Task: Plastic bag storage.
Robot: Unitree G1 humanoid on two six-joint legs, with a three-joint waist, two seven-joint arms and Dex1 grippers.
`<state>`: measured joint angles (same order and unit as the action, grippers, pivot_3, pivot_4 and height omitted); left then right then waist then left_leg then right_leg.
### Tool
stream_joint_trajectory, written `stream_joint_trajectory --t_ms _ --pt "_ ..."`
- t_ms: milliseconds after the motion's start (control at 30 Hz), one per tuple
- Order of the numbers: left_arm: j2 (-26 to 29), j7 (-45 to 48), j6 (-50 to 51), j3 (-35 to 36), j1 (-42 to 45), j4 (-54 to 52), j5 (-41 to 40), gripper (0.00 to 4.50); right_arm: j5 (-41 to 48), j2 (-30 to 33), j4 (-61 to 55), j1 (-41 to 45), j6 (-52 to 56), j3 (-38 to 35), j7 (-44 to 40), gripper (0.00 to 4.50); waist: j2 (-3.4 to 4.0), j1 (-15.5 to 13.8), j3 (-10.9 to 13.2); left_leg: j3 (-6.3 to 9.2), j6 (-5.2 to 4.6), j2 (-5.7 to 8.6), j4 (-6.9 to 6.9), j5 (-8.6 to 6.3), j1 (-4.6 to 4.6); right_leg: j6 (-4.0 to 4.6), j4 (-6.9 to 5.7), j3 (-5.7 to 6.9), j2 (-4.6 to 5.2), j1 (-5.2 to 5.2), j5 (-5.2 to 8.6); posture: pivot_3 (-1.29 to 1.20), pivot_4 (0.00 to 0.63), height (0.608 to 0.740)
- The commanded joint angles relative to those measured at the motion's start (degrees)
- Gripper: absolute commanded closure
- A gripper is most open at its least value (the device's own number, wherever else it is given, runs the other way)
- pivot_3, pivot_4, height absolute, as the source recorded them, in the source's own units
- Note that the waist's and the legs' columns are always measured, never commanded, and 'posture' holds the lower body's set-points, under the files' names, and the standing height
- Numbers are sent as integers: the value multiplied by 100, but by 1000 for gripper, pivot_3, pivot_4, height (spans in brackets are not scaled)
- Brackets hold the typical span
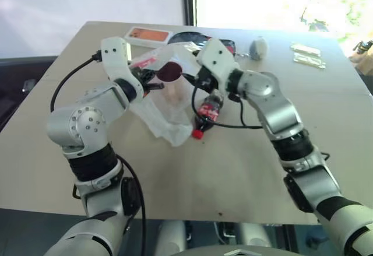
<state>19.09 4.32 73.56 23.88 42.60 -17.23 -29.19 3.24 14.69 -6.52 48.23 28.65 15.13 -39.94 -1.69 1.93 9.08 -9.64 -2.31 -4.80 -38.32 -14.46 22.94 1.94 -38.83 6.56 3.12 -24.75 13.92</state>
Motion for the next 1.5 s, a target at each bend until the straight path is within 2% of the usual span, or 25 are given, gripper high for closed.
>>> stream_joint_trajectory --t_ms 33,167,367,567,800,933,1133,1233,1367,1500 --pt "224 -73 -433 -11 78 111 234 4500 512 647 -1299 -426 609 -17 -705 1439 -1 -18 1 1 0 1 0 0 2 0 2 1 0 0 0 0 150 740" --pt "406 -36 -726 -74 58 374 398 4500 31 1271 -1442 -1000 -253 404 -857 1439 -1 -1 1 -1 0 2 0 0 -4 -2 -1 -1 -1 0 2 0 150 740" --pt "609 70 -835 -161 -10 489 454 4500 -779 1815 -621 -870 -2105 1087 -1351 1439 -5 3 4 -4 0 1 -1 0 -6 -8 -3 -4 -3 0 5 0 150 740" --pt "649 63 -795 -136 -85 384 467 4500 -1405 1696 50 -764 -3369 1538 -1441 1439 -8 -9 6 -5 0 0 -1 1 -6 -6 -2 -5 -3 -1 5 0 150 740" --pt "623 16 -757 -117 -101 302 465 4500 -2771 1482 1201 -415 -5090 1954 -583 1439 -16 -11 14 -6 0 -1 -4 1 -7 -7 -3 -5 -1 0 5 0 150 740" --pt "578 -1 -737 -138 -131 230 465 4500 -3556 1256 2005 -96 -5506 2189 -169 1439 -17 -10 15 -8 1 -2 -4 2 -7 -5 -3 -6 -1 0 3 0 150 740" --pt "517 -14 -733 -162 -130 157 462 4500 -4145 1043 2961 184 -5914 2364 276 1439 -17 -21 15 -9 3 -2 -4 3 -12 -3 -5 -7 -1 3 3 0 150 740" --pt "500 16 -758 -242 -147 112 456 4500 -4214 994 3153 190 -6108 2410 329 2158 -17 -35 15 -8 2 -2 -8 3 -14 -4 -5 -7 0 7 2 0 150 740" --pt "475 48 -791 -320 -189 81 450 4500 -3938 1140 2811 -98 -6300 2273 131 3687 -19 -29 12 -8 3 -3 -10 3 -26 -4 -9 -8 0 16 3 0 150 740" --pt "502 238 -833 -456 -222 31 391 4500 -2914 1340 1863 -531 -6007 1800 -419 3762 -18 -89 12 -5 4 -3 -7 4 -25 -2 -7 -7 -1 17 2 0 150 740"
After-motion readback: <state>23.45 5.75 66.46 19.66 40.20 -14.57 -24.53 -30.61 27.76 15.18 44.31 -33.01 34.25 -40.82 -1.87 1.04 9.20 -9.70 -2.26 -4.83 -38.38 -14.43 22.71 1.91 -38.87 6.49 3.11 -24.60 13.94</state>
